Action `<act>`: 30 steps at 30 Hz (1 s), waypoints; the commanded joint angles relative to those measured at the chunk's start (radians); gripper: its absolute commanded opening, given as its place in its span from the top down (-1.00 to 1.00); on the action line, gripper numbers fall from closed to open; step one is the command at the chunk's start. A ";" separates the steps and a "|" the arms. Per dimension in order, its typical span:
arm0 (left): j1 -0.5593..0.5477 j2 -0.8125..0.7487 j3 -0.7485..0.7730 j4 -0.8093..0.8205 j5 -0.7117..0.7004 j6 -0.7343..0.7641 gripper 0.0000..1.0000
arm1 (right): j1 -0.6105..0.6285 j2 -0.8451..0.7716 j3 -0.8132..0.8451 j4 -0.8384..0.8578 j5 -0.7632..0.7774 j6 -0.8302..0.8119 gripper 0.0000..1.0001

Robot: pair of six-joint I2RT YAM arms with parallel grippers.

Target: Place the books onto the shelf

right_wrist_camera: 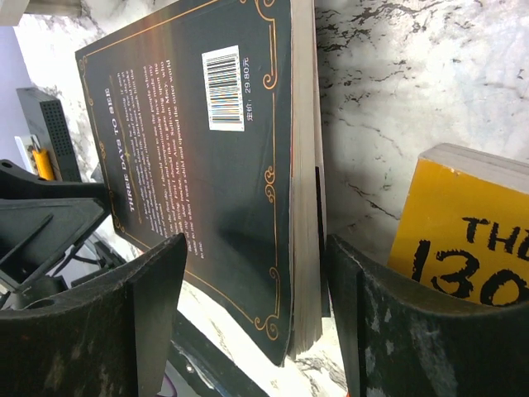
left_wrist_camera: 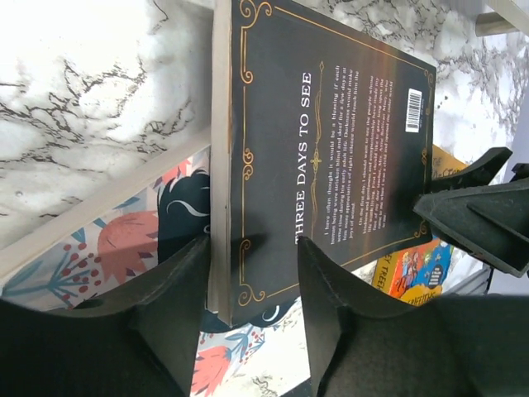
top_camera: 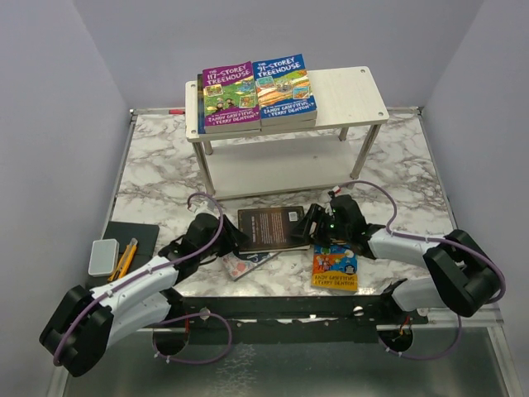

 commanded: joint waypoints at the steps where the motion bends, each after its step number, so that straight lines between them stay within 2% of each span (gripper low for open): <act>1: -0.010 0.043 -0.054 -0.024 -0.047 0.023 0.07 | 0.006 0.049 -0.050 -0.015 0.034 -0.003 -0.42; 7: -0.014 0.064 -0.074 0.021 -0.044 0.021 0.19 | 0.008 0.055 -0.073 -0.013 0.044 0.011 -0.36; 15: -0.018 0.067 -0.081 0.032 -0.041 0.020 0.21 | 0.008 0.059 -0.086 -0.035 0.086 0.034 -0.30; 21: -0.018 0.061 -0.090 0.036 -0.035 0.017 0.21 | 0.008 0.052 -0.107 -0.002 0.089 0.062 -0.03; 30: -0.020 0.023 -0.110 0.033 -0.029 0.005 0.21 | 0.008 -0.090 -0.128 -0.044 0.100 0.077 0.11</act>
